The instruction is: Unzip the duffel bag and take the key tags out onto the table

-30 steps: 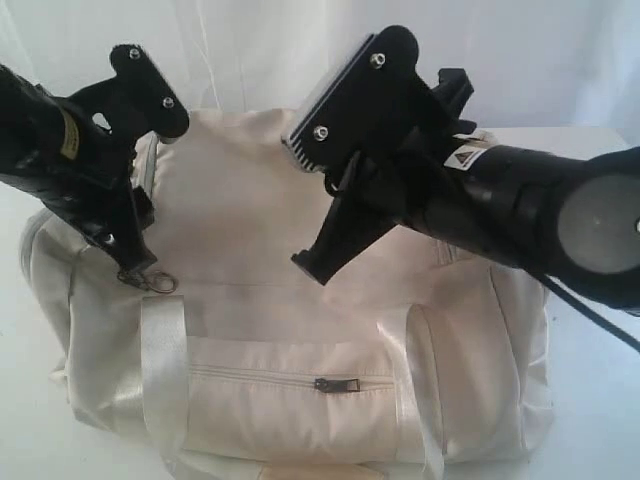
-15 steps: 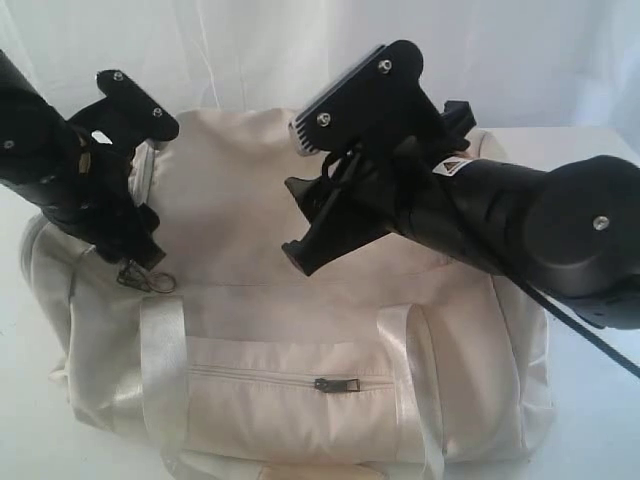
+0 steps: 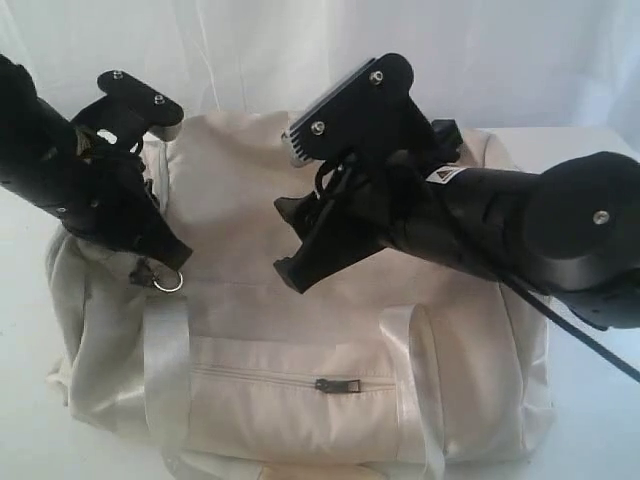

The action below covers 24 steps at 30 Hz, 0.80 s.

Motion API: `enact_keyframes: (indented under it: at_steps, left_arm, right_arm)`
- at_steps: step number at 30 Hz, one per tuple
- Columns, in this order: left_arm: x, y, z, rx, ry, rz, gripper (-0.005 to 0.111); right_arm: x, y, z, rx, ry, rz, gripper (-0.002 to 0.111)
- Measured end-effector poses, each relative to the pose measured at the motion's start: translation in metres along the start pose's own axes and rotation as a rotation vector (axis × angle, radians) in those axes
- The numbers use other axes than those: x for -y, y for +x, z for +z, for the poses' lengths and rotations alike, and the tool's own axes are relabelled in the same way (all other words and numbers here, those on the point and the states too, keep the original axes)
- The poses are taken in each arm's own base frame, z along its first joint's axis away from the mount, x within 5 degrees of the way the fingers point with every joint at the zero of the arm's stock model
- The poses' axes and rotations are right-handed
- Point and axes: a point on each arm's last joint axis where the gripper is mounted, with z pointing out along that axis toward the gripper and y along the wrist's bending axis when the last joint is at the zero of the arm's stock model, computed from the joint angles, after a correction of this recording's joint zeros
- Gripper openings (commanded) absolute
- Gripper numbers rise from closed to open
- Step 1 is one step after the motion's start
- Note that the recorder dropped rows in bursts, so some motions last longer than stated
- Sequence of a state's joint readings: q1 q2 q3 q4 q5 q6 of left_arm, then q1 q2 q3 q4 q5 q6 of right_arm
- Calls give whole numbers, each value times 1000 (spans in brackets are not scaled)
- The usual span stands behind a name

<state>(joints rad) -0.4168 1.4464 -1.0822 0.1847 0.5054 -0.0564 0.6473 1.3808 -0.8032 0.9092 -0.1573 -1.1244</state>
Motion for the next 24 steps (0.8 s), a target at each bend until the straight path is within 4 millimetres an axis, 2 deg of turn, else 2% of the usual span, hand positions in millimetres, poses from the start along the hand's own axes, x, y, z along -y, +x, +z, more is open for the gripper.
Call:
enact_keyframes:
  at_steps: [5,8,10,17,20,22,24]
  left_arm:
    - [27,-5,-43,166,320,70,0]
    - [34,-2,-51,177,395,105,0]
    - [35,-1,-53,175,409,108,0]
    - [31,1,-51,160,352,138,0]
    - [23,3,-49,125,270,145,2]
    - [18,6,-47,96,209,144,9]
    - [13,7,-46,71,150,144,26]
  right_arm:
    - [-8,14,16,-61,-36,-65,62]
    - [-23,21,31,-63,-52,-196,62]
    - [-31,18,36,-54,-74,-231,62]
    - [-45,3,50,-11,-95,-260,62]
    - [-46,1,54,-8,-93,-245,54]
    - [-46,1,55,-7,-91,-238,48]
    - [-46,0,55,-5,-90,-230,46]
